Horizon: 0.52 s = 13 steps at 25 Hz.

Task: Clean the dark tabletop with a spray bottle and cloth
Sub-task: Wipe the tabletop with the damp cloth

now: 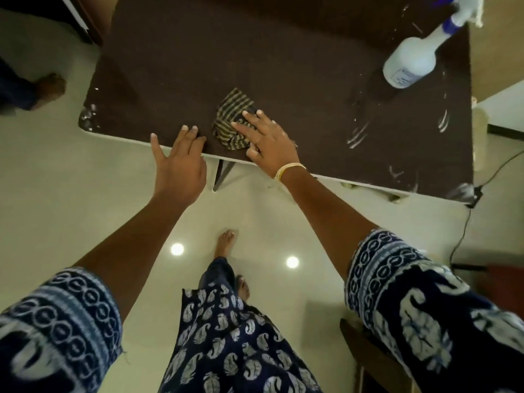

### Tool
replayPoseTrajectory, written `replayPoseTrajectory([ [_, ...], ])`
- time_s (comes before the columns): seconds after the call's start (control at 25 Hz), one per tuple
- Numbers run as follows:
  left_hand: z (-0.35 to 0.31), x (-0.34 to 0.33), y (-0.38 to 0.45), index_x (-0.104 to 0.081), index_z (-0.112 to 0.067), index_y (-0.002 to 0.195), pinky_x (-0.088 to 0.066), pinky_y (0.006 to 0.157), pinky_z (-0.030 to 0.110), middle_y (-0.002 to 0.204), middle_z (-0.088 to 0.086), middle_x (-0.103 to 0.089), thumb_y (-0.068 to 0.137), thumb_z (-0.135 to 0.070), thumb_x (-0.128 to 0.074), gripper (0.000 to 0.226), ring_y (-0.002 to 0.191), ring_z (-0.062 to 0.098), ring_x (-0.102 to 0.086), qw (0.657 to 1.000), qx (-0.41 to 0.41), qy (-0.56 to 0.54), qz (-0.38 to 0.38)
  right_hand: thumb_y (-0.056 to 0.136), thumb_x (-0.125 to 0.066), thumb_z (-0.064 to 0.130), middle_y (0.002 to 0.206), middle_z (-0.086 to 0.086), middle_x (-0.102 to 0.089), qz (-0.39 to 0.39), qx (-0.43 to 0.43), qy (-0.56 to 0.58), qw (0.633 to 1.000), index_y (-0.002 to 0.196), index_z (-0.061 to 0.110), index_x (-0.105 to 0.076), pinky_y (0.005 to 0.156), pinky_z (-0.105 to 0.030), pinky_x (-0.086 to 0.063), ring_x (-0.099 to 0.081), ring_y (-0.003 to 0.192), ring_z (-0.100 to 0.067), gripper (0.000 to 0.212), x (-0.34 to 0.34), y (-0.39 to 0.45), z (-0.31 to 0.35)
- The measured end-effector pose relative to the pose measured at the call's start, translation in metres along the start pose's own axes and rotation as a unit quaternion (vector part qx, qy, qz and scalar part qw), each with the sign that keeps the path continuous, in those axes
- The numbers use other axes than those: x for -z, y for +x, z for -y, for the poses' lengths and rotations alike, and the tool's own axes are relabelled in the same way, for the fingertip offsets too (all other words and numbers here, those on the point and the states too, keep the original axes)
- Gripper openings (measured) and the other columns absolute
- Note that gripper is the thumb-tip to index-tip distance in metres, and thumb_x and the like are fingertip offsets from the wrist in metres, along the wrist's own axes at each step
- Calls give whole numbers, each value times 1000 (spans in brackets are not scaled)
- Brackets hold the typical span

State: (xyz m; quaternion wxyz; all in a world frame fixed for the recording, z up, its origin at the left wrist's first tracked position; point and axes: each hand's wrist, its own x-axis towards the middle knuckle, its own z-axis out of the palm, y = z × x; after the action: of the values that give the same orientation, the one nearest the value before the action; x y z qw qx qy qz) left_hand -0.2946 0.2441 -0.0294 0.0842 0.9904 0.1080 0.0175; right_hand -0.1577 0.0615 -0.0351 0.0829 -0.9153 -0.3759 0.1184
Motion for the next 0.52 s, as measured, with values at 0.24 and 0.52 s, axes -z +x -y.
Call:
replayPoseTrajectory([
  [0.24, -83, -13, 34, -46, -12, 139, -5, 115, 64, 156, 8, -36, 101, -26, -38, 42, 148, 21, -23, 995, -88, -42, 24, 89, -46, 26, 159, -2, -26, -115, -314, 32, 942, 150, 31, -33, 119, -45, -22, -16, 148, -28, 63, 10, -87, -119],
  [0.52, -95, -22, 76, -43, -13, 143, -5, 116, 64, 157, 8, -33, 102, -29, -36, 45, 150, 21, -20, 993, -101, -38, 45, 93, -42, 31, 162, -7, -13, -152, -539, 82, 824, 154, 25, -20, 120, -46, -15, -7, 150, -31, 65, 11, -56, -93],
])
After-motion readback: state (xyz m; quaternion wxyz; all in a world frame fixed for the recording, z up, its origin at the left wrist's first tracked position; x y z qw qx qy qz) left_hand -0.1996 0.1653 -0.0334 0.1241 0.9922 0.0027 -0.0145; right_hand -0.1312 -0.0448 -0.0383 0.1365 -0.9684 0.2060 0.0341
